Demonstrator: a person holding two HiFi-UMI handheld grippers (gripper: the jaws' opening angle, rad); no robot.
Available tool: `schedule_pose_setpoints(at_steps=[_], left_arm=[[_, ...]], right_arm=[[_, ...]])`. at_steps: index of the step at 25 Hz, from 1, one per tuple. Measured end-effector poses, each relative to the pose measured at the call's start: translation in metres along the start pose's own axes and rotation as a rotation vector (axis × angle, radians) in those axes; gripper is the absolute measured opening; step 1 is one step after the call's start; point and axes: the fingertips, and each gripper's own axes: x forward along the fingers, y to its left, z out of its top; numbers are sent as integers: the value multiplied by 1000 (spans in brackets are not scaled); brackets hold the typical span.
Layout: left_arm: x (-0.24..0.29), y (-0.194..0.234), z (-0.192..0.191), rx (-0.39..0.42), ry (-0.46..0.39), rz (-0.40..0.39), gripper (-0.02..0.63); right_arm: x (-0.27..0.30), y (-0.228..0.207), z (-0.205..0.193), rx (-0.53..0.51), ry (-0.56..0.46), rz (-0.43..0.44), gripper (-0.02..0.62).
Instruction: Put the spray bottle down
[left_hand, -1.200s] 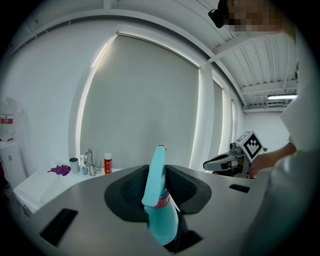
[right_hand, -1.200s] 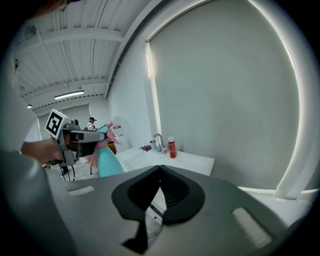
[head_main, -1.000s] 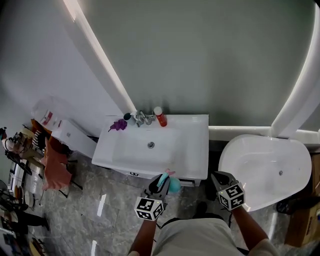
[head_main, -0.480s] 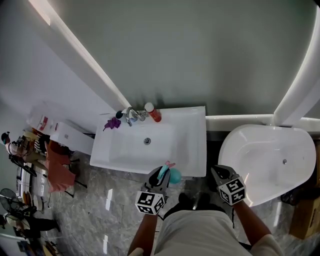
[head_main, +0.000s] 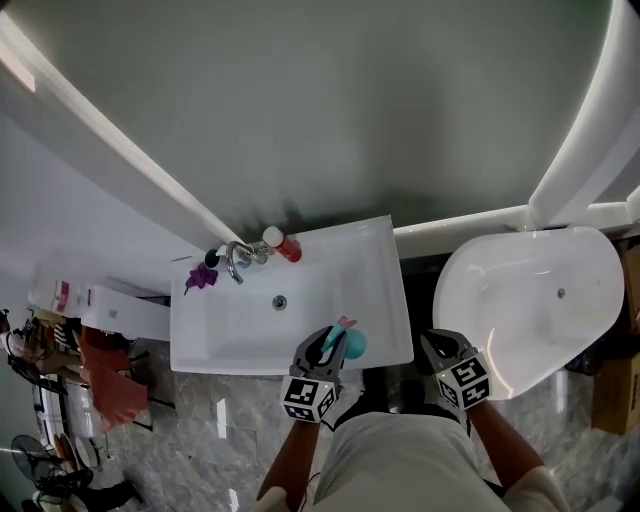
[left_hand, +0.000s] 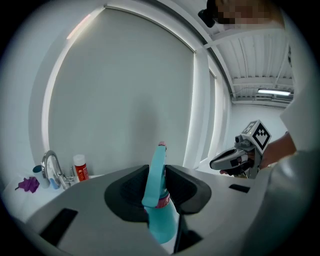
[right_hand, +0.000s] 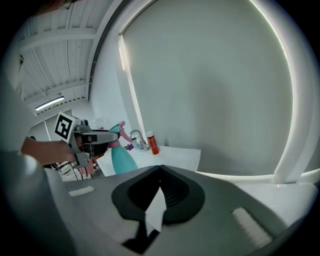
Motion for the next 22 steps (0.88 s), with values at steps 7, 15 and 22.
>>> schedule_pose_setpoints(at_steps=[7,15,22], left_arm=[[72,13,-20,72,35,-131,104],[142,-1,-72,155,109,-285,104],[175,-7,-97,208,129,-353,104]], right_arm=[[21,-19,2,49,14,-97,11],[22,-45,-13,153,39,-238,11],[29,-44,-30,200,70,-285,11]])
